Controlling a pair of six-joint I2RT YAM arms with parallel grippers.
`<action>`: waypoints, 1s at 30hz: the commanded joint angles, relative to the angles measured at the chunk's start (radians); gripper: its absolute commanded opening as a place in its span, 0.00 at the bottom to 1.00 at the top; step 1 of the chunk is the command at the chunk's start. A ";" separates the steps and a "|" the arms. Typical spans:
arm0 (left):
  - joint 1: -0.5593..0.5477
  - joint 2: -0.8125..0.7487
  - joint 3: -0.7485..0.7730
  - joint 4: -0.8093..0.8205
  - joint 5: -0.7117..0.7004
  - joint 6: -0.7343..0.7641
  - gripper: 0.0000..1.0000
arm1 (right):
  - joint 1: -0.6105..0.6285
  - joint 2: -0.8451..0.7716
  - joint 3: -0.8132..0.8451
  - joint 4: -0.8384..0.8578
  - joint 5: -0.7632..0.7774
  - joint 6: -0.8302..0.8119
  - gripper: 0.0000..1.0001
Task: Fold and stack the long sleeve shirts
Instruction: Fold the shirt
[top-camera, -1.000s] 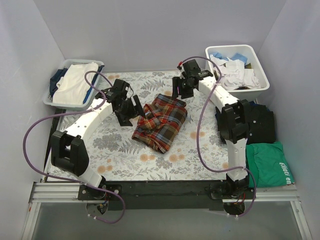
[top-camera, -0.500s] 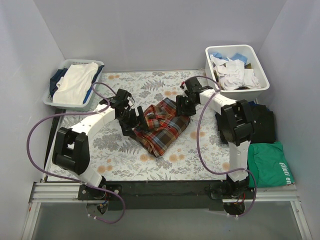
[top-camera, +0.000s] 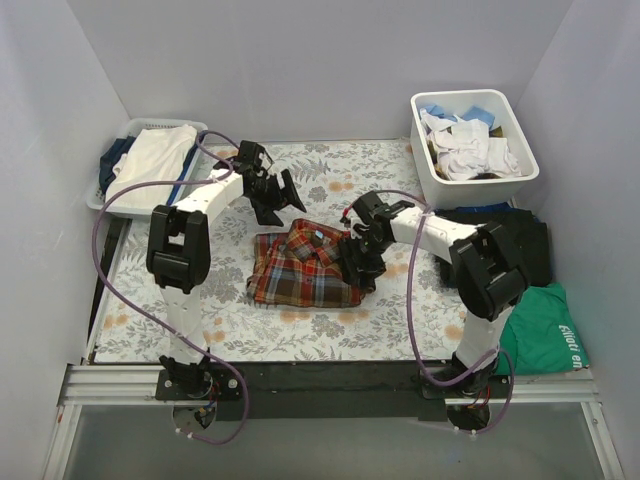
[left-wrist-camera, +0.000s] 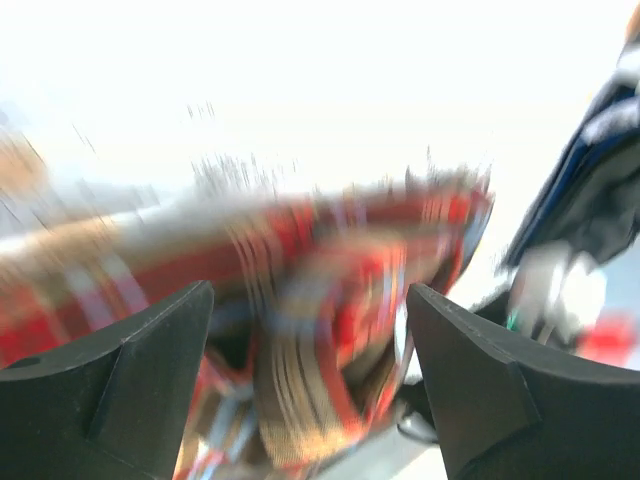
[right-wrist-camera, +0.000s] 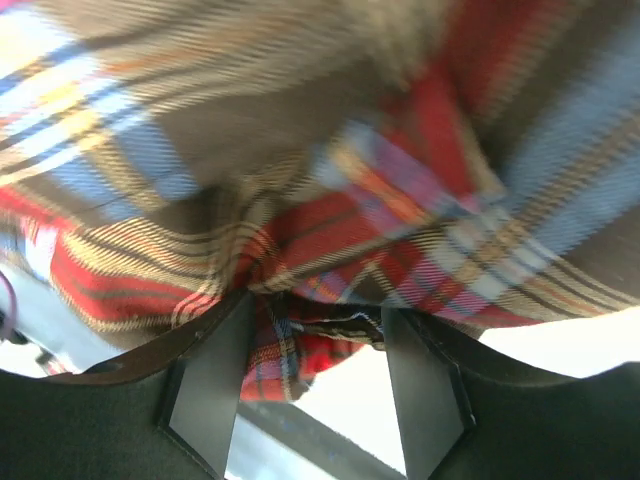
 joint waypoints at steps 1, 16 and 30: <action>0.037 -0.036 0.068 -0.074 -0.036 0.074 0.78 | 0.027 -0.133 0.000 -0.093 0.091 0.030 0.63; 0.037 -0.205 -0.122 -0.007 -0.024 0.186 0.78 | -0.042 -0.187 0.116 -0.003 0.088 -0.002 0.66; 0.026 -0.131 -0.121 0.111 0.018 0.166 0.72 | -0.106 0.003 0.123 0.325 -0.154 0.139 0.65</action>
